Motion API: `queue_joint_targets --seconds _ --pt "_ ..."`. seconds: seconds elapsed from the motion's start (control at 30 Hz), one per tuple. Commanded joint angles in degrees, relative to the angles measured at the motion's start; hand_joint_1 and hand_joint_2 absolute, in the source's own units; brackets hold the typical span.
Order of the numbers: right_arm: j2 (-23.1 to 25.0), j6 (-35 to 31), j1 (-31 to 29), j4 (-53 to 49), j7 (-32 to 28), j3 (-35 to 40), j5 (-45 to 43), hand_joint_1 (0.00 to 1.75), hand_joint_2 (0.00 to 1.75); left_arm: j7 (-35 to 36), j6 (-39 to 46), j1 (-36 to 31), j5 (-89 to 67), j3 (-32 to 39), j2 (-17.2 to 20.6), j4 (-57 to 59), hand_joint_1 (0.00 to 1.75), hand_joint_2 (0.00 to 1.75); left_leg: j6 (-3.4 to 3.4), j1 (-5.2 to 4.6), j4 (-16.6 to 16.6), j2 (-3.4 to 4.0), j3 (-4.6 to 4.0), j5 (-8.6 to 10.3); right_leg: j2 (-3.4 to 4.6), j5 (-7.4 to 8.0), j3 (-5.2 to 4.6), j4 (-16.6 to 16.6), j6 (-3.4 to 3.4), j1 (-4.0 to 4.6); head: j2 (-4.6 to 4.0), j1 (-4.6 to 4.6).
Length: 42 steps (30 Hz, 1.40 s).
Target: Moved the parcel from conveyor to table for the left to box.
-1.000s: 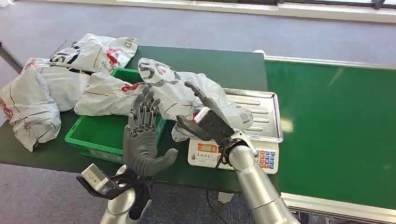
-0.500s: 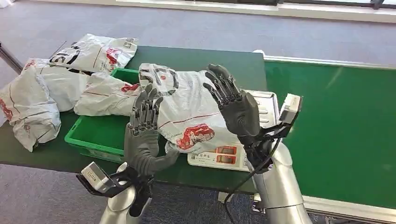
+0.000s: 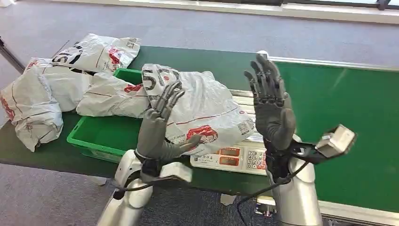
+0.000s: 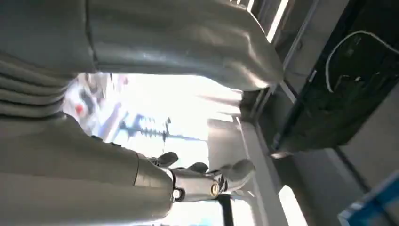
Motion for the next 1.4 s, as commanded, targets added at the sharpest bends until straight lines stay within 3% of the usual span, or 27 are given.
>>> queue_joint_targets --seconds 0.03,0.1,0.17,0.2,0.23,0.37,0.47,0.53,0.63,0.77,0.9,1.03,1.4 --pt "-1.85 -5.22 9.11 -22.25 -4.53 -6.78 7.28 0.0 1.75 11.01 -4.4 -25.88 -20.68 -12.92 10.52 30.08 0.0 1.75 0.01 0.01 -0.11 -0.08 0.13 0.04 -0.16 0.0 0.15 -0.11 -0.02 0.01 0.0 -0.04" --pt "-1.88 -5.01 11.78 -24.84 -4.53 -7.43 8.05 0.0 1.75 9.19 -4.74 -33.96 -19.98 -14.68 9.64 43.2 0.0 1.75 -0.03 0.06 -0.03 -0.63 -0.12 0.22 -0.76 -0.06 0.09 0.0 -0.11 0.07 0.0 -0.06" --pt "-1.68 -5.52 12.73 -23.95 -4.53 -7.78 8.48 0.0 1.75 7.65 -7.14 -37.98 -19.0 -16.79 9.89 51.96 0.0 1.75 0.03 -0.05 0.0 -0.53 -0.02 0.22 -0.58 -0.04 -0.01 -0.01 -0.05 0.02 0.0 -0.02" --pt "-1.6 -5.8 12.72 -23.65 -4.53 -7.82 8.52 0.0 1.75 7.12 -6.95 -38.1 -18.57 -16.82 10.12 52.68 0.0 1.75 0.02 0.03 -0.11 -0.94 -0.03 0.39 -1.06 0.01 0.15 -0.16 -0.09 0.11 0.0 -0.02" --pt "-1.6 -6.08 12.43 -23.34 -4.53 -7.68 8.58 0.0 1.75 6.8 -6.04 -37.91 -18.3 -16.9 10.44 53.31 0.0 1.75 0.03 -0.02 -0.07 -0.46 -0.03 0.33 -0.56 0.09 0.12 -0.09 -0.06 0.05 0.0 -0.04" --pt "-1.61 -6.3 12.04 -22.95 -4.53 -7.55 8.68 0.0 1.75 6.88 -5.92 -37.51 -18.3 -17.19 10.36 53.01 0.0 1.75 -0.01 -0.01 -0.03 0.38 -0.01 0.24 0.27 0.31 -0.12 -0.03 -0.19 0.05 0.0 -0.04" --pt "-1.7 -6.44 11.98 -22.9 -4.53 -7.41 8.62 0.0 1.75 7.04 -6.1 -37.23 -18.25 -17.5 10.41 52.18 0.0 1.75 -0.02 0.0 -0.04 0.4 0.0 0.24 0.31 0.33 -0.15 -0.04 -0.14 0.07 0.0 -0.06" --pt "-1.81 -7.46 12.72 -21.68 -4.53 -7.35 8.18 0.0 1.75 4.29 -12.35 -37.48 -15.34 -18.46 11.59 53.27 0.0 1.75 -0.02 0.0 -0.05 0.36 -0.03 0.25 0.27 0.32 -0.16 -0.04 -0.14 0.07 0.0 -0.07" --pt "-2.19 -8.29 13.33 -21.48 -4.53 -7.22 7.38 0.0 1.75 0.15 -14.87 -37.85 -12.05 -19.5 12.29 56.07 0.0 1.75 -0.03 0.03 -0.07 0.45 0.03 0.22 0.36 0.34 -0.09 -0.09 -0.14 0.1 0.0 -0.04" --pt "-2.91 -9.43 11.3 -17.52 -4.53 -5.3 6.52 0.0 1.75 -12.66 -34.28 -37.49 1.86 -21.99 15.1 56.98 0.0 1.75 -0.03 0.01 -0.06 0.54 0.02 0.22 0.46 0.36 -0.16 -0.05 -0.15 0.07 0.0 -0.04" --pt "-3.33 -10.62 10.61 -15.98 -4.53 -4.17 5.97 0.0 1.75 -13.68 -43.61 -36.72 11.98 -28.23 20.04 50.43 0.0 1.75 -0.03 0.04 -0.1 0.62 0.02 0.22 0.53 0.4 -0.14 -0.1 -0.15 0.1 0.0 -0.04" --pt "-3.16 -10.44 10.95 -16.61 -4.53 -4.39 5.71 0.0 1.75 -13.68 -46.83 -37.91 18.87 -32.32 22.8 46.68 0.0 1.75 -0.06 0.05 -0.03 0.55 -0.09 0.23 0.5 0.37 -0.25 -0.01 -0.15 0.1 0.0 -0.04" --pt "-3.18 -10.34 11.02 -16.85 -4.53 -4.43 5.7 0.0 1.75 -13.65 -46.97 -38.17 19.1 -32.59 22.81 46.65 0.0 1.75 -0.05 0.04 -0.1 0.42 -0.05 0.26 0.36 0.36 -0.15 -0.07 -0.15 0.09 0.0 -0.04"
